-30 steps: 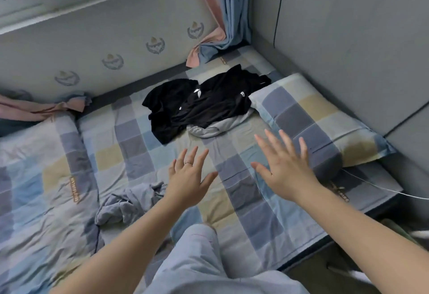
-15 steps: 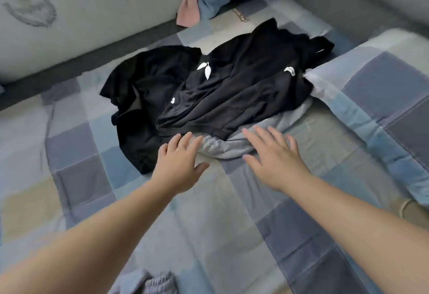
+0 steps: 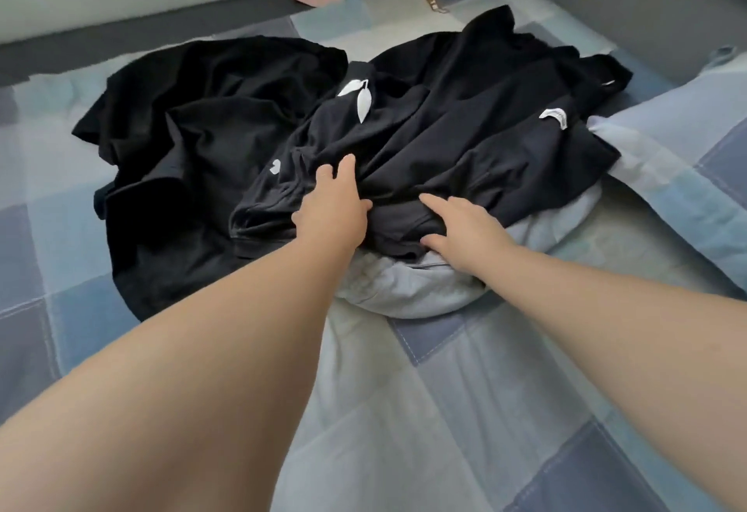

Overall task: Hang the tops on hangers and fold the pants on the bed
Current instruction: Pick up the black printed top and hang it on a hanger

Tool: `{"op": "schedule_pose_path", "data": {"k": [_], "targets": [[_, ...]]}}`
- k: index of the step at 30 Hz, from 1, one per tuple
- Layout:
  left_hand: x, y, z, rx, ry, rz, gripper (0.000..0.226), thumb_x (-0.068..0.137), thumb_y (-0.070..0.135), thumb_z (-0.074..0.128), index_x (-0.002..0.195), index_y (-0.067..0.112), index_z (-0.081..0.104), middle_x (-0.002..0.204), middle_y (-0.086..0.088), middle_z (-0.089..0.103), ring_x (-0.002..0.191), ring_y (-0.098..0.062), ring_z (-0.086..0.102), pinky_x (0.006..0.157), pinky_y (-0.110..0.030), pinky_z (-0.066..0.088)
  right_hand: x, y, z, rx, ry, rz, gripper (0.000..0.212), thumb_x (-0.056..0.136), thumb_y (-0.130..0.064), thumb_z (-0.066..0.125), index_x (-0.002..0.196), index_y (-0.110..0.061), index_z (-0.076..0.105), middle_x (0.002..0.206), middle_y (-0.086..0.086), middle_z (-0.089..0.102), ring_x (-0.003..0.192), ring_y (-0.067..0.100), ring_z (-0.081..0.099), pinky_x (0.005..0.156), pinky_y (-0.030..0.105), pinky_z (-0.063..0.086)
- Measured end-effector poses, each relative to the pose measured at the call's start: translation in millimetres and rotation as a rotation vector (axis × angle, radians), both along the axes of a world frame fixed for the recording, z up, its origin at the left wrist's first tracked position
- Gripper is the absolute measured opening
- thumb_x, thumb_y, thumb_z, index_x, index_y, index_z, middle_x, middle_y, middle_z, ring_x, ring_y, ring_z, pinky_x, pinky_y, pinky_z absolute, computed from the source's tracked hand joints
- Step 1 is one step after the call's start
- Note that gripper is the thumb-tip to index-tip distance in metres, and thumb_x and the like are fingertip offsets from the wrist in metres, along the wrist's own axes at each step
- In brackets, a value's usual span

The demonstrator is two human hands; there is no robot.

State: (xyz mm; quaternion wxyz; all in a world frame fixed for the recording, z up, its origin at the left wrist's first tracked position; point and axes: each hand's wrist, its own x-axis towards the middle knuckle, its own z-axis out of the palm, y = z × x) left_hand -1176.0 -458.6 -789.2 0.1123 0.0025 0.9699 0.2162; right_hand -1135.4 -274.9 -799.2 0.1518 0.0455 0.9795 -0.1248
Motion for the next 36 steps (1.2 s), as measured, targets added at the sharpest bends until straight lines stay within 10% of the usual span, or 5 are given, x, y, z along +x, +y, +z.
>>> {"op": "schedule_pose_path", "data": {"k": [6,16,22,32,36], "targets": [[-15.5,-7.5,-13.4,0.024,0.185,-0.002,0.003,0.101,0.014,0.044,0.099,0.015,0.045,0.098,-0.006,0.047,0.081,-0.035,0.05,0.074,-0.044,0.039,-18.2,-10.4,-10.3,-0.054,0.117,-0.118,0.025,0.103,-0.03,0.049,0.123,-0.023,0.061,0.117,0.012,0.063,0.107,0.037,0.057,0.078,0.036,0.042],[16.3,-0.6,31.3,0.127,-0.045,0.134,0.017,0.093,0.003,0.042,0.095,0.019,0.047,0.115,-0.001,0.043,0.097,-0.032,0.048,0.092,-0.05,0.041,13.9,5.4,47.1,-0.22,-0.113,-0.173,0.025,0.104,-0.028,0.047,0.11,-0.022,0.07,0.116,0.008,0.068,0.116,0.033,0.056,0.098,0.037,0.043],[115.5,4.5,54.9,-0.033,-0.041,-0.122,0.018,0.089,0.01,0.048,0.09,0.027,0.043,0.112,0.008,0.037,0.1,-0.026,0.033,0.082,-0.04,0.024,125.1,12.8,74.9,-0.222,0.091,-0.107,0.023,0.105,-0.022,0.047,0.111,-0.019,0.069,0.15,-0.005,0.05,0.15,0.023,0.026,0.122,0.051,0.009],[350.8,-27.1,86.9,-0.127,-0.852,-0.321,0.016,0.093,0.016,0.045,0.093,0.031,0.05,0.107,0.001,0.041,0.121,-0.036,0.039,0.102,-0.055,0.028,362.4,-25.2,105.2,-0.411,-0.356,-0.192,0.027,0.105,-0.015,0.047,0.123,-0.013,0.067,0.145,0.0,0.056,0.145,0.019,0.037,0.121,0.04,0.013],[408.4,-39.1,95.4,-0.257,-1.085,-0.463,0.017,0.089,0.015,0.046,0.094,0.027,0.056,0.124,-0.007,0.052,0.124,-0.04,0.043,0.104,-0.055,0.028,424.7,-24.1,106.2,-0.381,-0.589,-0.157,0.024,0.101,-0.018,0.052,0.113,-0.019,0.073,0.12,0.001,0.072,0.119,0.028,0.059,0.102,0.035,0.04]]}}
